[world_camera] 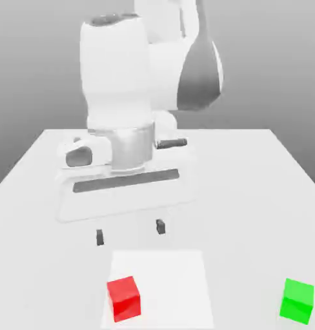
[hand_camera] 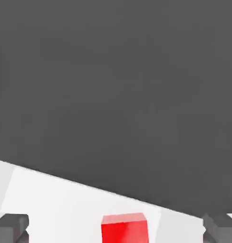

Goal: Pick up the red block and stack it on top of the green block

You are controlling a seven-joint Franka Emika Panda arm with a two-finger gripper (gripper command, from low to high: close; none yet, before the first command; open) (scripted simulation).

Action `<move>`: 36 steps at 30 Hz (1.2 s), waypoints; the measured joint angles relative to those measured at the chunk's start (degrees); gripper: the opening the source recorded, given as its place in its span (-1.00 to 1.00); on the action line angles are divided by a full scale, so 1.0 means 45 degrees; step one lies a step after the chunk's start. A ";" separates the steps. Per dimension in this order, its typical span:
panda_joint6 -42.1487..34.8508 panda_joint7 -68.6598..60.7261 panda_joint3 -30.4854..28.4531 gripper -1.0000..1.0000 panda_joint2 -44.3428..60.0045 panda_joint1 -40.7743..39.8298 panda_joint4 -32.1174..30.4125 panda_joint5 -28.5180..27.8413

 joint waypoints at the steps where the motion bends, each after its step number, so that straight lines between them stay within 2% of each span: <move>1: 0.0196 -0.0168 -0.0022 0.00 0.0440 -0.0051 -0.0110 -0.0095; 4: 0.0934 -0.0577 0.0019 0.00 0.1760 -0.0220 -0.0282 -0.0246; 8: 0.2407 -0.1159 0.0608 0.00 0.3600 -0.0687 -0.0051 0.0420; 9: 0.2633 -0.1234 0.0728 -1.00 0.3875 -0.0787 -0.0010 0.0517; 16: 0.2595 -0.1207 0.0725 -1.00 0.3848 -0.0789 -0.0015 0.0482; 21: 0.0936 -0.0533 0.0271 -1.00 0.1858 -0.0462 -0.0322 -0.0449; 31: -0.0757 -0.1036 0.3263 -1.00 0.1813 0.2719 0.1323 -0.1741; 35: 0.0197 -0.0935 0.3825 -1.00 0.3576 0.3869 0.2127 -0.2544; 36: 0.0417 -0.0895 0.3806 1.00 0.3852 0.3967 0.2182 -0.2633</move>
